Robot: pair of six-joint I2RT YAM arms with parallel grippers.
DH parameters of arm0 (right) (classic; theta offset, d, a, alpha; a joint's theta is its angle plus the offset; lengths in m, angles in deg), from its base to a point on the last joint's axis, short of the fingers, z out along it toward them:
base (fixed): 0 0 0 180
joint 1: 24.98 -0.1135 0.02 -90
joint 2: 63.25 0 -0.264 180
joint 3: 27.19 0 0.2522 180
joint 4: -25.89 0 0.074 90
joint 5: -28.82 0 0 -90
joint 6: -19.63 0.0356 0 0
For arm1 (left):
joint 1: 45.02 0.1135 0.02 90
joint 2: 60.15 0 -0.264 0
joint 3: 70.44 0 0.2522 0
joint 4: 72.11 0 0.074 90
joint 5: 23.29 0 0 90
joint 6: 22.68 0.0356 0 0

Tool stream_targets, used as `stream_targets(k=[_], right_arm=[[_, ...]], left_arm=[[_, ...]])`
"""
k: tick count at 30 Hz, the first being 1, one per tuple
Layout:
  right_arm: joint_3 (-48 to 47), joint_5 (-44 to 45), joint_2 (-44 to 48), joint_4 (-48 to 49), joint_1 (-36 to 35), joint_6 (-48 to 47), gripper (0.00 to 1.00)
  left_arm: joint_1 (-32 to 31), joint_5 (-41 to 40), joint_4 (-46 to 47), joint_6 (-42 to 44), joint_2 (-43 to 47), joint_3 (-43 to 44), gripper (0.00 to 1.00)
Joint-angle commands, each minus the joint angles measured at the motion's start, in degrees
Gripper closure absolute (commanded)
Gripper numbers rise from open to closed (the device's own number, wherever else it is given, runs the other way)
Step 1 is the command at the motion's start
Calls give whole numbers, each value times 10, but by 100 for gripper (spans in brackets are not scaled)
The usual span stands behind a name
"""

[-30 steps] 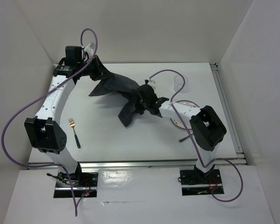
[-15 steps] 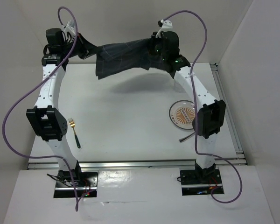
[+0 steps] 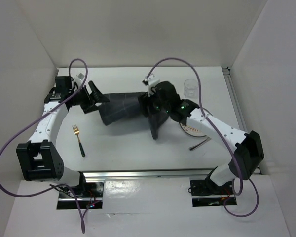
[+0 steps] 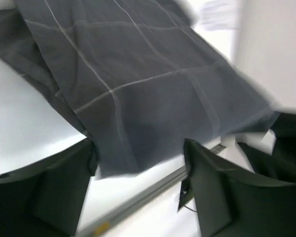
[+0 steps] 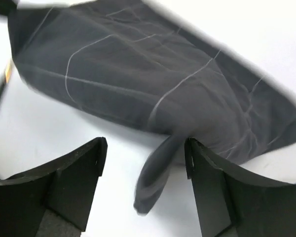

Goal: Set the dinner table for one person

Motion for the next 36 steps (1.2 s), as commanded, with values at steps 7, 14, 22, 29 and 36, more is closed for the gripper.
stream_targets(k=[7, 14, 22, 29, 36], right_arm=[[-39, 115, 27, -208, -48, -10, 13], [0, 116, 121, -317, -48, 172, 41], [239, -10, 257, -334, -48, 580, 57], [326, -5, 329, -394, -35, 753, 21], [415, -71, 355, -352, 83, 744, 22]], left_arm=[[16, -227, -184, 37, -49, 117, 15], [21, -298, -221, 23, 37, -15, 52], [21, -226, -239, -38, 160, -237, 34], [21, -295, -275, -74, 189, -291, 22], [21, -276, -261, -92, 82, -298, 25]])
